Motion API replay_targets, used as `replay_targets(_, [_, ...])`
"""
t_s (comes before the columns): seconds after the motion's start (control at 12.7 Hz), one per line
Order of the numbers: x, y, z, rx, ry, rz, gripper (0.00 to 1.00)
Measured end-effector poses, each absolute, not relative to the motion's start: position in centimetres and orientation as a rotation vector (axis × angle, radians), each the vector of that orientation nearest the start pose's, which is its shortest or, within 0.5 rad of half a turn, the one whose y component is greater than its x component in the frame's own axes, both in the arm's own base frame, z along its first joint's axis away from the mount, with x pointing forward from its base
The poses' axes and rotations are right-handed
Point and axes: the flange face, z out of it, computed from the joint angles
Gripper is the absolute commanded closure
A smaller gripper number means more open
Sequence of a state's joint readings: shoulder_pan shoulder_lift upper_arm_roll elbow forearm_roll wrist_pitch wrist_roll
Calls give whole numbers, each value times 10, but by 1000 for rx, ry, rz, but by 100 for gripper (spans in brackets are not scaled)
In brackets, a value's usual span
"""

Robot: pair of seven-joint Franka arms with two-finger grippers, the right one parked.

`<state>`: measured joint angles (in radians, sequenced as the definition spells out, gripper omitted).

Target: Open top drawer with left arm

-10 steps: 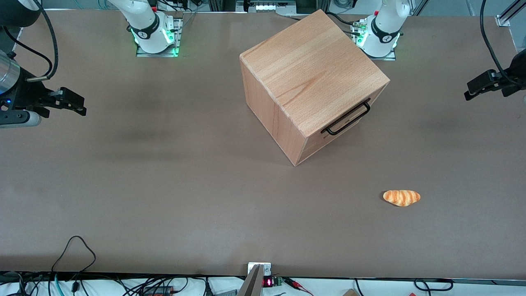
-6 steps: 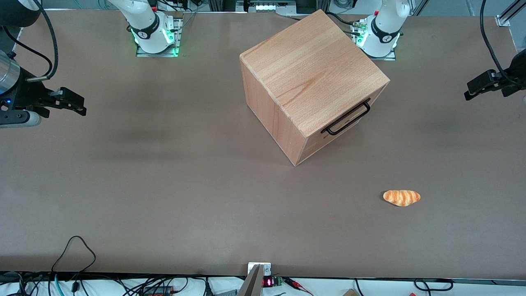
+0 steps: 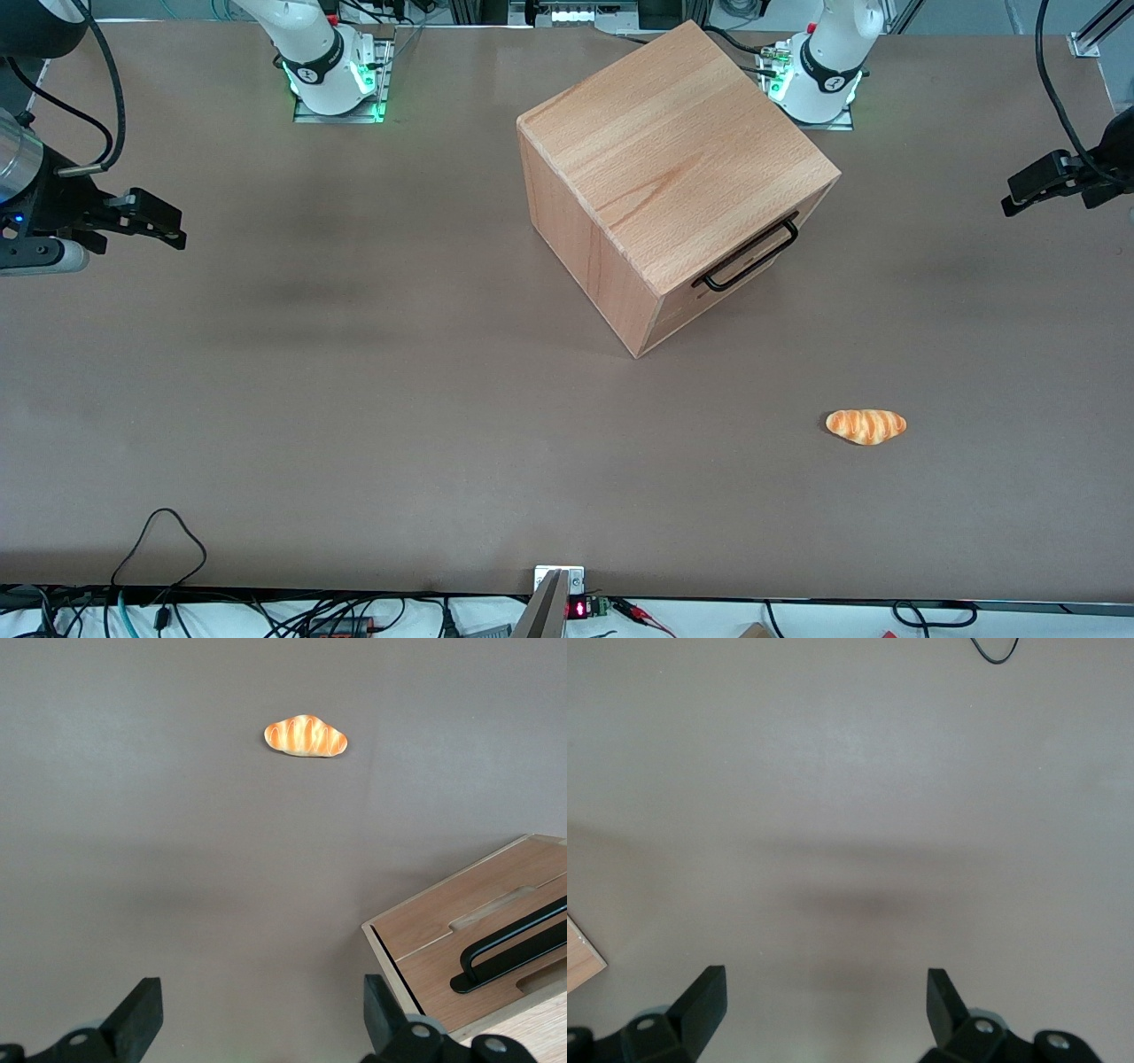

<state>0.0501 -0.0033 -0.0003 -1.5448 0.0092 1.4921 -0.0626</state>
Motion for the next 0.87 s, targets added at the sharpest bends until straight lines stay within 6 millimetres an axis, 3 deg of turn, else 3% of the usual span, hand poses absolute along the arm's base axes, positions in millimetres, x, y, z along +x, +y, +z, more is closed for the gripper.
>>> replay_targets(0.32, [554, 10, 622, -3166, -83, 103, 0])
replay_targets(0.87, [576, -46, 589, -3143, 554, 137, 0])
